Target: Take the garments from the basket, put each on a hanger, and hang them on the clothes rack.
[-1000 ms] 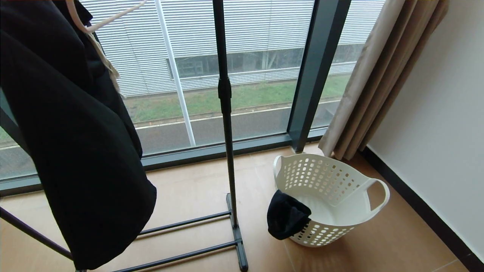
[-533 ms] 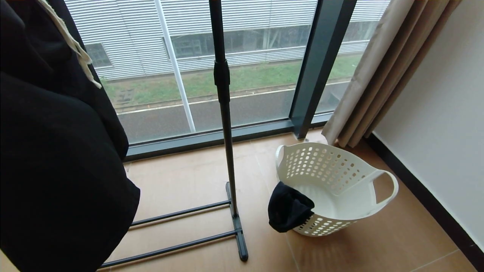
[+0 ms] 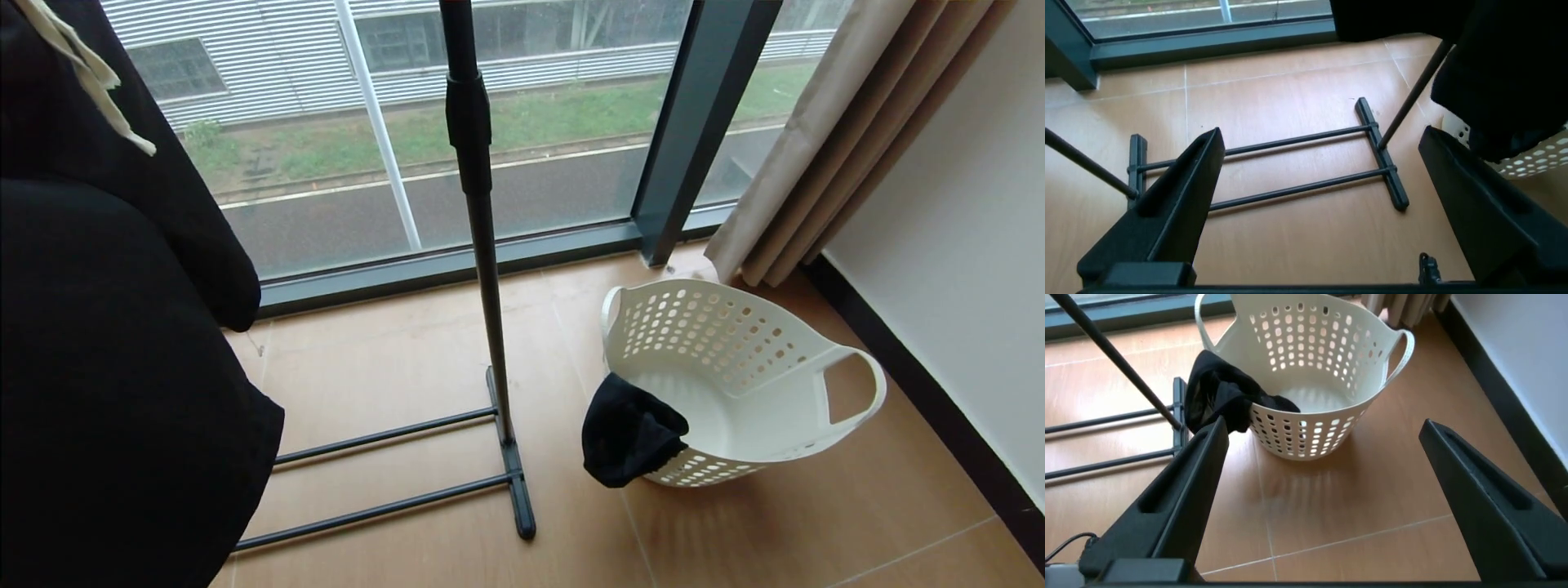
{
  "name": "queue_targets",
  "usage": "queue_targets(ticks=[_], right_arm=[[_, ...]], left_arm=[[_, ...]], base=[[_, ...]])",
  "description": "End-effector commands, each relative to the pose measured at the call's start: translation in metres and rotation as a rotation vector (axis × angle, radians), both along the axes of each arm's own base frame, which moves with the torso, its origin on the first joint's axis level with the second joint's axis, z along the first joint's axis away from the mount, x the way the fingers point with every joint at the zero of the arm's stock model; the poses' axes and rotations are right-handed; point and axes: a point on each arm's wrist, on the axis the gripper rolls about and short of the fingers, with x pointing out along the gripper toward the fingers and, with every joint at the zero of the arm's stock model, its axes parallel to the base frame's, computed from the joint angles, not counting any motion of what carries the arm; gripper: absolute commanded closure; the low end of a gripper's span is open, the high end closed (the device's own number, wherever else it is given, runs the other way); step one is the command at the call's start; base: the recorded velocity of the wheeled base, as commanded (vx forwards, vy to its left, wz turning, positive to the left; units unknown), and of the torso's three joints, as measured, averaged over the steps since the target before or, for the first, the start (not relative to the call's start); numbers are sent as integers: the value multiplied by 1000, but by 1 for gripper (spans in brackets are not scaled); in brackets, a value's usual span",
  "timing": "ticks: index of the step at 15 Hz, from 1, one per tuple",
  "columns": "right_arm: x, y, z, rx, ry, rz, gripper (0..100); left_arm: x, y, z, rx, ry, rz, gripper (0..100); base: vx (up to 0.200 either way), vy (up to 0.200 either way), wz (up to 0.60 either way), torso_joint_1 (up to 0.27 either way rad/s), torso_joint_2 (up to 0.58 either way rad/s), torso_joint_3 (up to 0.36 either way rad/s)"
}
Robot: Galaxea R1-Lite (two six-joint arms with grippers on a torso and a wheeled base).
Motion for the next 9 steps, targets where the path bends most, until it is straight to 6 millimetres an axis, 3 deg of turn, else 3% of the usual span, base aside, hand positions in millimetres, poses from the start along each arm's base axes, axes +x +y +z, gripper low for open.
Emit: queue_targets(ticks=[1, 9], right_arm=[[0, 0, 0, 0, 0, 0, 0], [0, 0, 0, -2, -3, -3, 0]], left_arm=[[0, 0, 0, -1, 0, -1, 0], [0, 0, 0, -3, -1, -3, 0]], base=[[0, 0, 0, 7, -2, -193], [0, 0, 0, 2, 0, -200]])
